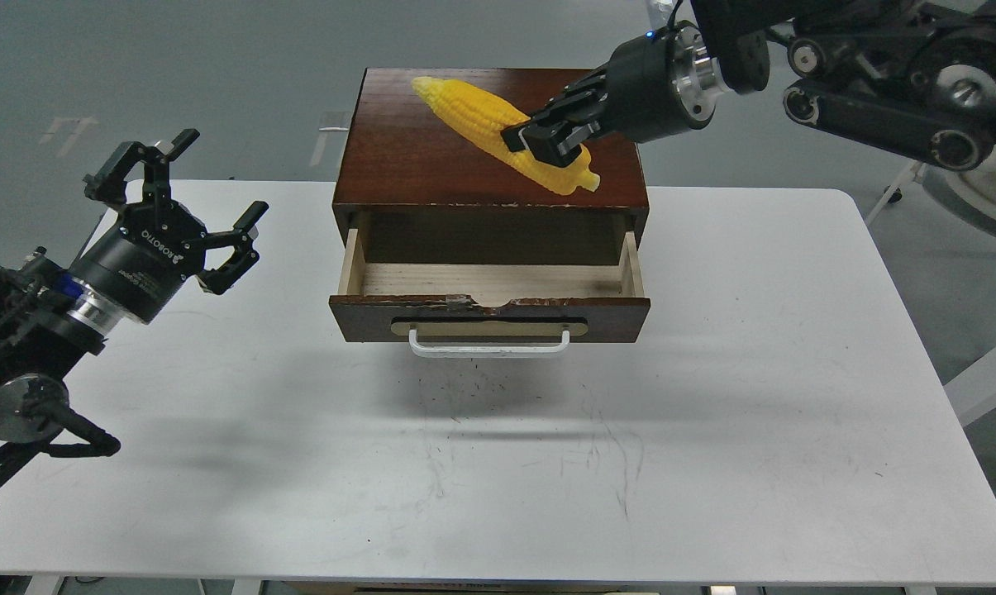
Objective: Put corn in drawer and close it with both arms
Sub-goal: 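Lift the corn with the right gripper and carry it over the open drawer, then lower the corn into the drawer and open the right gripper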
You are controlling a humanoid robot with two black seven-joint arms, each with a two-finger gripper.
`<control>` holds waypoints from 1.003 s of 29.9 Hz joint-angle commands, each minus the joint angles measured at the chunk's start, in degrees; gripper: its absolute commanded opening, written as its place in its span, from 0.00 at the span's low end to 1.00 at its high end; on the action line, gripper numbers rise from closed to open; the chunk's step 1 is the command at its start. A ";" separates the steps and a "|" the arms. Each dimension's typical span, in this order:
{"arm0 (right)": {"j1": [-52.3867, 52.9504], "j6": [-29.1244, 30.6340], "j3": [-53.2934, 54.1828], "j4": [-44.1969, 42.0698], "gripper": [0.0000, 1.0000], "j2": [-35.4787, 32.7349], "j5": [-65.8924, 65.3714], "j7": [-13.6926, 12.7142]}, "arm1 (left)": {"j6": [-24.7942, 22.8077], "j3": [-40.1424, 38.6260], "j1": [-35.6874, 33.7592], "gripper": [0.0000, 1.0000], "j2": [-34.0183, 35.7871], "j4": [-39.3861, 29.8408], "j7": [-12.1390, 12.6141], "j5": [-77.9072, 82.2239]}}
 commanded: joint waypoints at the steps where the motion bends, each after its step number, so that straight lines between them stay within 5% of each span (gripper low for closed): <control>1: 0.01 -2.94 -2.48 -0.01 0.11 2.73 -2.28 0.00 | 0.01 0.00 -0.09 1.00 0.12 -0.08 0.00 0.00; 23: -3.33 -9.98 -10.22 -0.18 0.13 9.59 -9.85 0.00 | 0.01 0.00 -0.09 1.00 0.82 -0.08 0.00 0.00; 30: -4.73 -10.07 -10.31 -1.06 0.44 11.09 -9.85 0.00 | 0.10 0.00 -0.09 1.00 0.91 -0.08 0.00 0.00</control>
